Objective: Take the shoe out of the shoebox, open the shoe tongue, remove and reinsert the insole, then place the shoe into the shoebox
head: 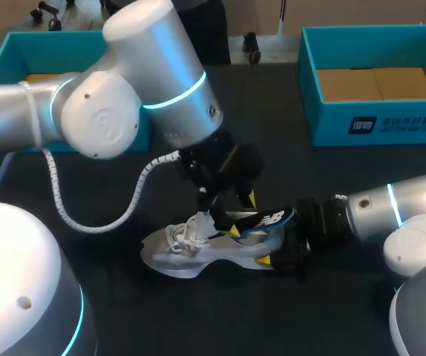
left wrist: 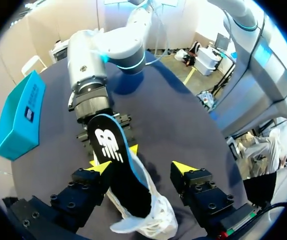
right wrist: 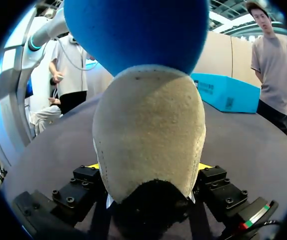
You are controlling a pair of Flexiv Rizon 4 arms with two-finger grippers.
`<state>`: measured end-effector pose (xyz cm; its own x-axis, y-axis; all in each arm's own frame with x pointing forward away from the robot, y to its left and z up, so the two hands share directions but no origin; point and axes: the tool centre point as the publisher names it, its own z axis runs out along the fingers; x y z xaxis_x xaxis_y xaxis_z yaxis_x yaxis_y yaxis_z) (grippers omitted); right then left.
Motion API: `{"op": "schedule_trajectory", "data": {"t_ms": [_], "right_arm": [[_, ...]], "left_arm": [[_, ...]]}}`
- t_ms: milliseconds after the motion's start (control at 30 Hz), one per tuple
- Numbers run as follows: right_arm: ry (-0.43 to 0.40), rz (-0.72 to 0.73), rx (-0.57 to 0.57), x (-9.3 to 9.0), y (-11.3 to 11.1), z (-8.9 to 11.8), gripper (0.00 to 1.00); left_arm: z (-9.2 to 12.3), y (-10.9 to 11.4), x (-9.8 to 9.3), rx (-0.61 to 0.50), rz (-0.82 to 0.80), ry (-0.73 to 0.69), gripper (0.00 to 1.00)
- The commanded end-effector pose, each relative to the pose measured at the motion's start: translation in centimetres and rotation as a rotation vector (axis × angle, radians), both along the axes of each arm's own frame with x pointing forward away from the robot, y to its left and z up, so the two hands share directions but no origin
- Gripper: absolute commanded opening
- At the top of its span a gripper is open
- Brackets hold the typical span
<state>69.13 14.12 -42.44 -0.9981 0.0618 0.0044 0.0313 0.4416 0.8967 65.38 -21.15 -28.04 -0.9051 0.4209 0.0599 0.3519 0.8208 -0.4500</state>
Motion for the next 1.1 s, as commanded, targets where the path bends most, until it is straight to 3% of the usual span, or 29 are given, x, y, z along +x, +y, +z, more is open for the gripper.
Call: {"op": "schedule_trajectory", "data": {"t_ms": [33, 233, 1100], "right_arm": [[0.0, -0.001, -0.003, 0.1, 0.2, -0.3, 0.0], [0.0, -0.001, -0.003, 0.1, 0.2, -0.3, 0.0], [0.0, -0.001, -0.003, 0.1, 0.2, -0.3, 0.0]], "left_arm": [[0.3, 0.5, -1.1, 0.004, 0.074, -0.091, 0.76], [-0.6, -0.3, -1.1, 0.004, 0.159, -0.159, 0.81], [-5.0, -3.1, 0.7, -0.033, 0.3, -0.274, 0.7]]}}
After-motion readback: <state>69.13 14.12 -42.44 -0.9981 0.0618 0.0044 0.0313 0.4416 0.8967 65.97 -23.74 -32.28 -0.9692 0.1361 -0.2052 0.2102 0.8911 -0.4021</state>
